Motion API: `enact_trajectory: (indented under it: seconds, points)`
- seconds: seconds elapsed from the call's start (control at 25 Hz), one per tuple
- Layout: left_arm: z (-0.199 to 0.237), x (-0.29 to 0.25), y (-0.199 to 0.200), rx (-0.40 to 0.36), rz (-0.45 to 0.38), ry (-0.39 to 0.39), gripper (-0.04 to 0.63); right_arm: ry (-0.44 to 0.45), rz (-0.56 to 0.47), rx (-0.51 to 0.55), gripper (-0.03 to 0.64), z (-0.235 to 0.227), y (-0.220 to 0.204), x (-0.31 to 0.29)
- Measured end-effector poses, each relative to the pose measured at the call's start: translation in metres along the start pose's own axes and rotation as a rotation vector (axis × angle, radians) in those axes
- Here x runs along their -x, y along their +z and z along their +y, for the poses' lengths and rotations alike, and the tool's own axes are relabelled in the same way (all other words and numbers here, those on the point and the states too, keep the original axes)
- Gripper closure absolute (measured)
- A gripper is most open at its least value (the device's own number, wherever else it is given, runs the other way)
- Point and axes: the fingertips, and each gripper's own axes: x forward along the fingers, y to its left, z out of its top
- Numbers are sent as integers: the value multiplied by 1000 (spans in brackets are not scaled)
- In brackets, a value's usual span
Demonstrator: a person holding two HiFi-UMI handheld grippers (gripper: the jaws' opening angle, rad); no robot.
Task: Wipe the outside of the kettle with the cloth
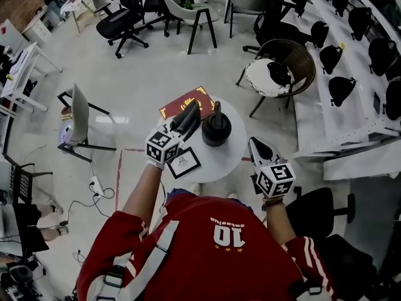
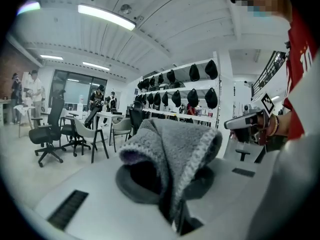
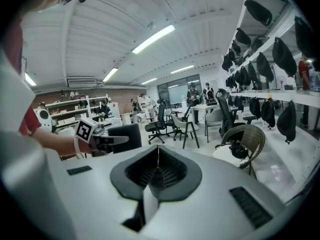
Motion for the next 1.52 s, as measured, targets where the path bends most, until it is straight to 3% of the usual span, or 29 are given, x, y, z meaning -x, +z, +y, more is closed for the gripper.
enact_trajectory:
  seconds: [0.64,1.0,1.24,1.52]
  points:
    - [67,-38,-53,-74,104,-166,549,-221,18,-73,600,13,-24,-4]
    - [79,-74,-105,38,167,-247,549,-315,75,-105,600,24,-48,18]
    - [71,-100,-134,-3,249,-282,549,-367,94,-126,600,23,-55,37]
    - [73,-125,-165,50,311,-299,549,-403,126,-154,600,22,-70,54]
